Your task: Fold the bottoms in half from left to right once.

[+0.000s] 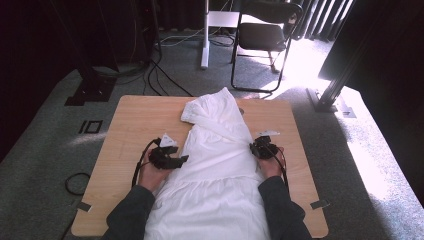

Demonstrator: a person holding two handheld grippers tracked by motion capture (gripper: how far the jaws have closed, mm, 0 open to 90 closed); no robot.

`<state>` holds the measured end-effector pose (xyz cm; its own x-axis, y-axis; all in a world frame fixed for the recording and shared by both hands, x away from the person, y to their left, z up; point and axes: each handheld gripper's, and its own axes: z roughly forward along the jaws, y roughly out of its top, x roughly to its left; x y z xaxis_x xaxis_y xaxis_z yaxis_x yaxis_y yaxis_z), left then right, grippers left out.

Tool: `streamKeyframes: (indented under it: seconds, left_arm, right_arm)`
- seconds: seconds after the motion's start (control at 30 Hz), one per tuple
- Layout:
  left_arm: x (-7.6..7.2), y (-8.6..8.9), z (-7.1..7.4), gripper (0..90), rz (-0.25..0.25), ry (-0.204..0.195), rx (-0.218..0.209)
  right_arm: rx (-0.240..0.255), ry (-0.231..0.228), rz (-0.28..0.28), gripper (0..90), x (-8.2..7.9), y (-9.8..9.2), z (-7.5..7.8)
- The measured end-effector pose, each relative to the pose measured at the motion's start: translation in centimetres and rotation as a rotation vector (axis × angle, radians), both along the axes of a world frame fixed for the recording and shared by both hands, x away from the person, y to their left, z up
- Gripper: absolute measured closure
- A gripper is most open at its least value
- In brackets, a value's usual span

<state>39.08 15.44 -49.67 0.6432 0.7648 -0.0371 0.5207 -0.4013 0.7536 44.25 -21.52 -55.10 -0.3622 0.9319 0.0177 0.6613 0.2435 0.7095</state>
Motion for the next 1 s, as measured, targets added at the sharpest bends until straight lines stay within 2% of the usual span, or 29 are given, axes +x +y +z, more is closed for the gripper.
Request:
streamKeyframes:
  seconds: [0.07,0.17,0.2,0.23,0.27,0.33,0.37,0.4,0.43,0.47,0.57,0.63,0.77,0.87,1.0]
  left_arm:
    - [1.8,-0.8,-0.1,39.3,0.021,0.004,-0.003]
    - [4.6,-2.1,-1.3,38.8,0.065,0.036,0.002]
    - [4.6,-2.1,-1.3,38.6,0.065,0.036,0.002]
    - [5.9,-2.9,-2.5,38.9,0.078,0.074,0.0]
    - [6.2,-3.1,-3.1,40.2,0.08,0.089,0.007]
    - [6.5,-3.4,-4.1,51.3,0.08,0.114,0.041]
    - [6.3,-3.5,-4.4,60.3,0.077,0.112,0.063]
    - [6.0,-3.5,-4.5,65.5,0.073,0.093,0.064]
    - [5.8,-3.3,-4.5,72.5,0.065,0.096,0.057]
    - [5.6,-3.2,-4.5,75.7,0.063,0.097,0.05]
    - [4.7,-2.5,-4.7,78.7,0.068,0.104,0.017]
    - [3.7,-2.0,-4.8,79.0,0.062,0.103,0.011]
    - [0.8,-1.7,-4.7,79.0,0.016,0.074,0.066]
    - [-1.8,-1.2,-4.6,78.9,-0.02,0.057,0.107]
    - [-4.6,-0.4,-4.6,78.6,-0.056,0.063,0.106]
  right_arm:
    - [0.001,0.003,0.001,79.3,0.0,0.0,0.0]
    - [0.018,0.011,0.001,79.1,0.2,-0.2,0.0]
    - [0.018,0.011,0.002,79.1,0.2,-0.2,0.0]
    - [0.016,0.01,0.003,79.1,0.2,-0.2,0.0]
    - [0.015,0.01,0.003,79.1,0.2,-0.2,0.0]
    - [0.018,0.01,0.004,79.4,0.2,-0.2,0.0]
    - [0.021,0.01,0.004,80.0,0.1,-0.3,0.0]
    - [0.023,0.01,0.004,80.7,0.1,-0.3,0.0]
    - [0.024,0.009,0.005,81.2,0.0,-0.3,0.0]
    - [0.028,0.011,0.005,81.7,-0.2,-0.4,0.0]
    - [0.032,0.018,0.007,82.0,-0.9,-0.5,0.0]
    - [0.033,0.025,0.011,82.0,-1.6,-0.4,0.0]
    - [0.036,0.021,0.041,82.2,-4.6,-0.2,-0.1]
    - [0.042,0.019,0.079,81.7,-7.4,-0.1,-0.2]
    - [0.048,0.033,0.143,81.2,-10.7,-0.4,-0.2]
